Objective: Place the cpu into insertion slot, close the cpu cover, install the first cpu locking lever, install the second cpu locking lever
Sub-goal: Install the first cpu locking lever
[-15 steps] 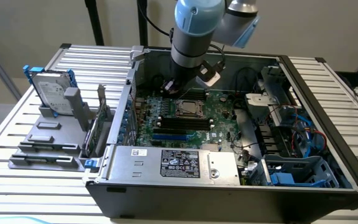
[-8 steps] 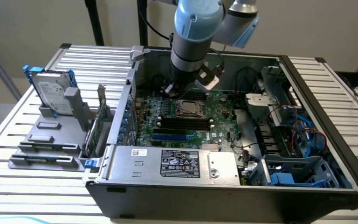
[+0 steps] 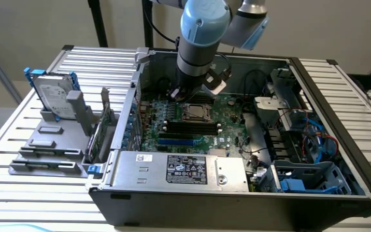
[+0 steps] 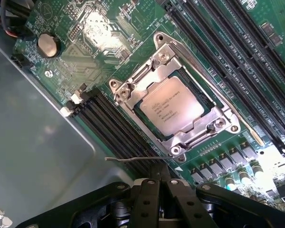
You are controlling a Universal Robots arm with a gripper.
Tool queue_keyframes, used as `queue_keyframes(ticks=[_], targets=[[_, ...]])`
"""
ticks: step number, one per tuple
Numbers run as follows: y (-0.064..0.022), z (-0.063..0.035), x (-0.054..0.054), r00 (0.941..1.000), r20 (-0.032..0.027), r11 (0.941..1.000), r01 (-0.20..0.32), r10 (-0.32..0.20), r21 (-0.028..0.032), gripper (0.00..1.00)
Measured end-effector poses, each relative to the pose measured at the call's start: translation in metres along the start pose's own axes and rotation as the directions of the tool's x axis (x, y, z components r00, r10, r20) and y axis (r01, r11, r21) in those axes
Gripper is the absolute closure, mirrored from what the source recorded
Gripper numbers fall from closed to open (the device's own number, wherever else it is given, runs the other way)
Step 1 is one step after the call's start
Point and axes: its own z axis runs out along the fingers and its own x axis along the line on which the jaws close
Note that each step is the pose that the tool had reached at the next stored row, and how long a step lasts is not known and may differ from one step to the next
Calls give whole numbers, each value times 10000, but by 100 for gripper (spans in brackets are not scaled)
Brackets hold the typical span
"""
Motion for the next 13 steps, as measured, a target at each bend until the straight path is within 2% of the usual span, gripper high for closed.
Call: queue_keyframes(ticks=[10, 13], targets=[[8, 72, 35, 10000, 8, 10000, 0, 0, -7, 89], [15, 76, 51, 10000, 55, 10000, -3, 3, -51, 89]])
